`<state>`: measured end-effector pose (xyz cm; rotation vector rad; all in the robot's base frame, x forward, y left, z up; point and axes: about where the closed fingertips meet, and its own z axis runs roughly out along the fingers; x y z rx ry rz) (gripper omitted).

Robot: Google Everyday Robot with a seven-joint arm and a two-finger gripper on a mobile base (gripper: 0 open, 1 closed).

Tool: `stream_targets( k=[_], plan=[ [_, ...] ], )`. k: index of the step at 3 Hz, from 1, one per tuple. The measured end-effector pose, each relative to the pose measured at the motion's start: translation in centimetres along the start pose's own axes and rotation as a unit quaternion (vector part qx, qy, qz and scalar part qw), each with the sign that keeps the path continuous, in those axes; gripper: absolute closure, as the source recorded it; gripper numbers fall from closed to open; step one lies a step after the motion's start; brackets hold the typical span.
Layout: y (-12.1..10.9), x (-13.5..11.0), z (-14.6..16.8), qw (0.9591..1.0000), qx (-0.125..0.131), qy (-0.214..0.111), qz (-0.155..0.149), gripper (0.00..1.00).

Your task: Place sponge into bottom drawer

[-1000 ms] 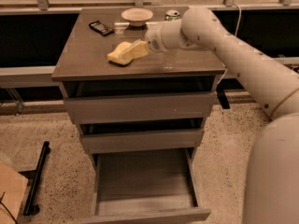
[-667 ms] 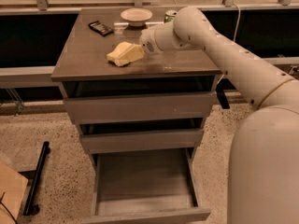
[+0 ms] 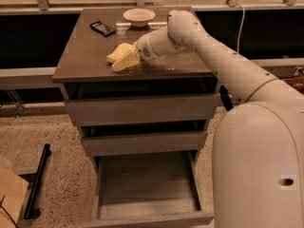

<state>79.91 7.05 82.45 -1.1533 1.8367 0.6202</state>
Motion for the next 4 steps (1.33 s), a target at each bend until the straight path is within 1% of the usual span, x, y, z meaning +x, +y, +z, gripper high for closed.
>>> stream_targets(
  k=[1,2,3,4],
  plan=[
    [0.1,-0.3,0.2,0.9999,-0.003,-0.010,0.011,0.41],
    [0.4,-1.1,-0.8,0.9995,0.007,-0.027,0.012,0.65],
    [1.6,-1.8,-3.2,0.9993,0.022,-0.031,0.002,0.88],
    [4.9,-1.1,-6.4,0.9996,0.020,-0.018,-0.006,1.00]
  ],
)
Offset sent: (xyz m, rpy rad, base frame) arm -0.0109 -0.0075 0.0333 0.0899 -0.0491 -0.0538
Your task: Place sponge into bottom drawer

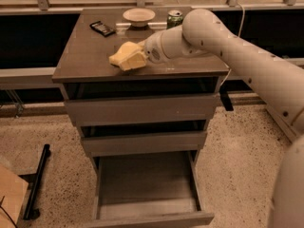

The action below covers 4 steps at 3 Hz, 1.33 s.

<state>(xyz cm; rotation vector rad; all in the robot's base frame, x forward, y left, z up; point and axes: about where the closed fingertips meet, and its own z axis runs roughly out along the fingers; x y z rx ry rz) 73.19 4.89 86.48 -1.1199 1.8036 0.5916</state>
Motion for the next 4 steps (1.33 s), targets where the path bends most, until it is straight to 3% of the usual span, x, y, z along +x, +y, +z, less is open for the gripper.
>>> stream_targets(
  k=[1,2,3,4],
  plan=[
    [4.9,2.7,-2.6,0.9991,-0.042,0.006,-0.001,1.00],
    [10.6,6.5,-4.7,0.9956,-0.093,-0.007,0.012,1.00],
    [16.3,11.7,-7.4,0.9894,-0.130,-0.008,0.063,1.00],
    [19.2,17.6,-7.1,0.9820,-0.137,0.007,0.130,1.00]
  ],
)
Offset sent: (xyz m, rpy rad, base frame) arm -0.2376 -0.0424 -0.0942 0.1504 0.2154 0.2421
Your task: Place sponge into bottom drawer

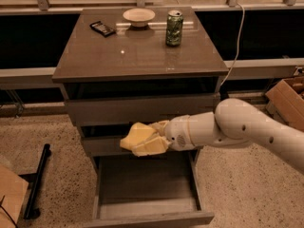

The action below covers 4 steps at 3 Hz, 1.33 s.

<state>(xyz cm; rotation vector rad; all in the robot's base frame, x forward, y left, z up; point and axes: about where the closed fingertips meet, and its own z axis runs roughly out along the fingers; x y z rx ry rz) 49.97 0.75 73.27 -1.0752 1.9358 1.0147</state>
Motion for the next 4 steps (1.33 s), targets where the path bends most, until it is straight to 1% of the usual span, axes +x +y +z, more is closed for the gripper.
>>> stream_targets(
  k=[1,2,3,4],
  plan=[
    [-4.2,4.2,1.8,0.9970,0.050,-0.007,0.058,1.00],
    [-9.5,7.9,3.1,0.9923,0.083,-0.005,0.093,1.00],
    [-15.4,13.8,4.1,0.9865,0.097,-0.011,0.132,1.00],
    [-15.4,13.7,4.1,0.9866,0.097,-0.011,0.131,1.00]
  ],
)
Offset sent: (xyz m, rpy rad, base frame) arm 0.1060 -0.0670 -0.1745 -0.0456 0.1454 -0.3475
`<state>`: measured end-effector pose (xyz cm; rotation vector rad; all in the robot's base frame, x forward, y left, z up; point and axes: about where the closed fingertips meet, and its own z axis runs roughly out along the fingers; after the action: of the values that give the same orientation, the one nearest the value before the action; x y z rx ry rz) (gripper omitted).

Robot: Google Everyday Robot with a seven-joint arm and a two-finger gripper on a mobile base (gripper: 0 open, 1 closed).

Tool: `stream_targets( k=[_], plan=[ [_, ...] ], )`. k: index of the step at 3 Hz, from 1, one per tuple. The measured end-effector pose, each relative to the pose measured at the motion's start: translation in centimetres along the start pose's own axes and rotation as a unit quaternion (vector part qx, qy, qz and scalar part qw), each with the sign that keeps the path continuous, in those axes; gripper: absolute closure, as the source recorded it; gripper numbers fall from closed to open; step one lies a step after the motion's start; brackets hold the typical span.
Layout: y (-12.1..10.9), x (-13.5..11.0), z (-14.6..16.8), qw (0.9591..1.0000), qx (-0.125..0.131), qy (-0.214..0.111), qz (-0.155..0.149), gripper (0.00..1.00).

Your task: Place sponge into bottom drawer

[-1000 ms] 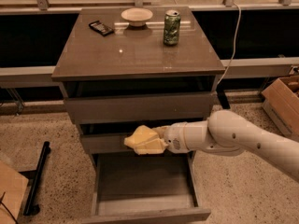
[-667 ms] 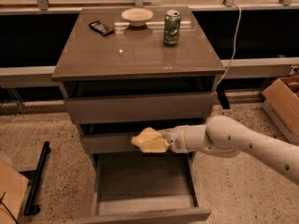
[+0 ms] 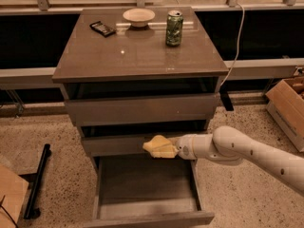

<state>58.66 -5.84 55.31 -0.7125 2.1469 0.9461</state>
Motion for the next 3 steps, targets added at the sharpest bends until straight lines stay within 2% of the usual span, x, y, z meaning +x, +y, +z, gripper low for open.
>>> stream_targets(
  k=[1,2,3],
  plan=[
    [-0.5,1.2,0.9,0.9993,0.001,0.034,0.013,1.00],
    [-1.9,4.3,1.8,0.9942,0.025,0.093,0.049,1.00],
    [-6.6,10.5,4.5,0.9847,0.060,0.147,0.073,1.00]
  ],
)
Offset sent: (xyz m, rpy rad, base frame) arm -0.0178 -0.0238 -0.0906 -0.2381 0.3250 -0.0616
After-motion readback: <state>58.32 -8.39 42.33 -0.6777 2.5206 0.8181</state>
